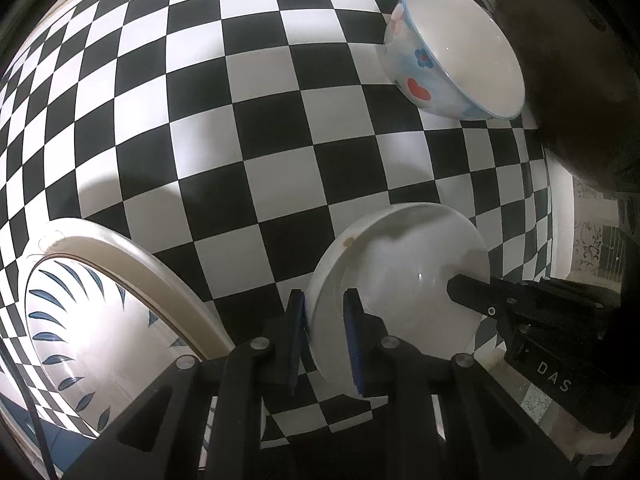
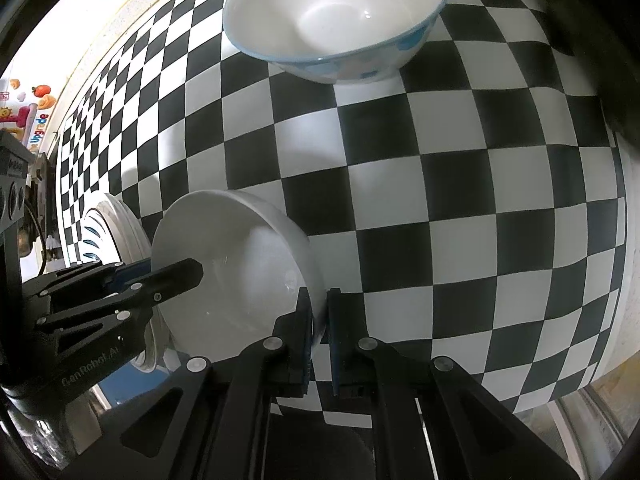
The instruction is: Organize plates and bowls
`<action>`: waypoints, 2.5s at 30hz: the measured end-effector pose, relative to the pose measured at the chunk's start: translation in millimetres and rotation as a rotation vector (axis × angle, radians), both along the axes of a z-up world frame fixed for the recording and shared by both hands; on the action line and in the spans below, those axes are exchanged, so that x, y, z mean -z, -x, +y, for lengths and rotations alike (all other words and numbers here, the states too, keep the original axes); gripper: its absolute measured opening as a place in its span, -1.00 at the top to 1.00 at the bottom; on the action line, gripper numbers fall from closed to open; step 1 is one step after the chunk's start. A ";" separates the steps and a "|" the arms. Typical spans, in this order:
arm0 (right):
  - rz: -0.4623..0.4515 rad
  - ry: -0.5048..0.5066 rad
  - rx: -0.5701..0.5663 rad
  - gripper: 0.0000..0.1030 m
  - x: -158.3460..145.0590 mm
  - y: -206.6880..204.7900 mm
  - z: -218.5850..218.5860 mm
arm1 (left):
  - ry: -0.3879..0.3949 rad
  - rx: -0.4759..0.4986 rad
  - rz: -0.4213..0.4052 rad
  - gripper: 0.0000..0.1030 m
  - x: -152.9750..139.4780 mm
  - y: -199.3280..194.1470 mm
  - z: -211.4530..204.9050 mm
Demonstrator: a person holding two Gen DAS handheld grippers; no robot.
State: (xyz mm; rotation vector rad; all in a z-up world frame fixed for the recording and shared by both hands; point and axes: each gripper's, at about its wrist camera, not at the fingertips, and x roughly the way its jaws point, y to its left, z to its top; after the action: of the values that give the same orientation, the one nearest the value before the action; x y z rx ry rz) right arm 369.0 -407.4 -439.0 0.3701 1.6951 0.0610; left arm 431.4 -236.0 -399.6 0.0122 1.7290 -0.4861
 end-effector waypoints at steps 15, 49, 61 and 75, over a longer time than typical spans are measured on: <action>-0.205 0.142 0.035 0.17 -93.2 -40.7 -39.2 | 0.011 -0.049 -0.267 0.25 -93.0 -47.7 -7.1; -0.046 0.163 -0.098 0.86 -30.9 -155.7 -87.8 | 0.082 -0.085 -0.063 0.80 -18.8 -115.7 -59.9; -0.120 0.089 -0.038 0.87 -83.9 -116.3 -97.9 | 0.083 -0.033 -0.159 0.80 -69.9 -94.1 -48.2; -0.180 0.069 -0.040 0.85 -129.0 -30.4 -35.8 | 0.081 0.037 -0.185 0.80 -94.4 -42.8 2.2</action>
State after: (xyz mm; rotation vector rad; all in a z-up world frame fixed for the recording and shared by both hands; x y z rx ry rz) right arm 399.5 -443.2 -310.0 0.2714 1.5230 0.0633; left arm 474.1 -233.8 -305.2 0.0302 1.5298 -0.5643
